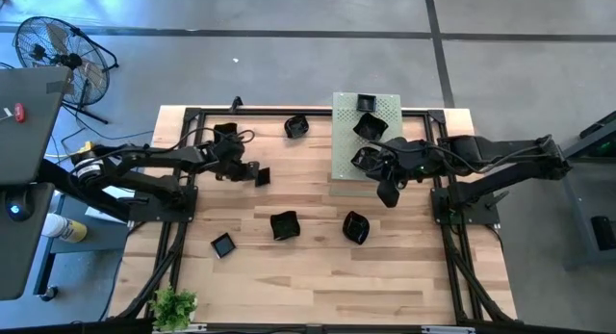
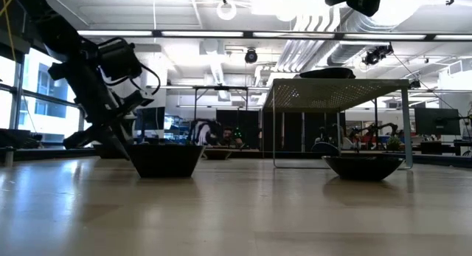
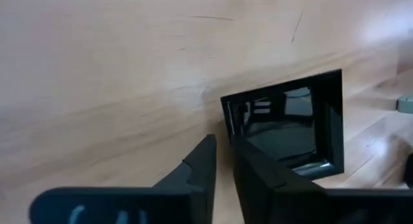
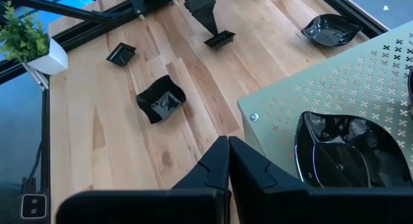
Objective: Pick & Place Mini shaped plates
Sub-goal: Stack the black square plate on the black square plate on the shelf
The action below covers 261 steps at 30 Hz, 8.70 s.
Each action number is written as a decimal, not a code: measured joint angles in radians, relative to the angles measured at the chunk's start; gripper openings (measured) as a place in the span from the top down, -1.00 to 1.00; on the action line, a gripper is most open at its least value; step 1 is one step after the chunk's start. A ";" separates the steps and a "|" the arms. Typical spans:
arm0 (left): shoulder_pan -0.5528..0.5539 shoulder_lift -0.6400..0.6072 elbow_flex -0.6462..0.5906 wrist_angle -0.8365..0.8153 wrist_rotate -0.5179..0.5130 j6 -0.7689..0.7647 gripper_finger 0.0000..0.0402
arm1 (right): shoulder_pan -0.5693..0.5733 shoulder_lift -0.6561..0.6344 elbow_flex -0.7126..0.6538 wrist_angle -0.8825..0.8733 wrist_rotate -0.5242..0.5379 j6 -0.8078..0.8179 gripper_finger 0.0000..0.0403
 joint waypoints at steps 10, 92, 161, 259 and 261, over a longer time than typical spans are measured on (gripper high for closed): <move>0.000 0.000 0.000 0.059 0.051 -0.030 0.76 | 0.000 0.000 0.000 0.001 0.000 0.001 0.96; -0.072 -0.022 0.027 0.101 0.012 -0.058 0.97 | -0.001 0.000 0.000 0.009 0.010 0.021 0.99; -0.419 -0.011 0.602 0.341 -0.721 0.680 0.91 | -0.230 0.337 0.000 0.969 0.173 -0.116 0.96; -0.419 -0.220 0.546 -0.007 -0.532 0.573 1.00 | -1.028 0.435 0.090 0.235 -0.304 -0.223 0.94; -0.419 -0.220 0.546 -0.007 -0.532 0.573 1.00 | -1.028 0.431 0.090 0.235 -0.305 -0.236 0.87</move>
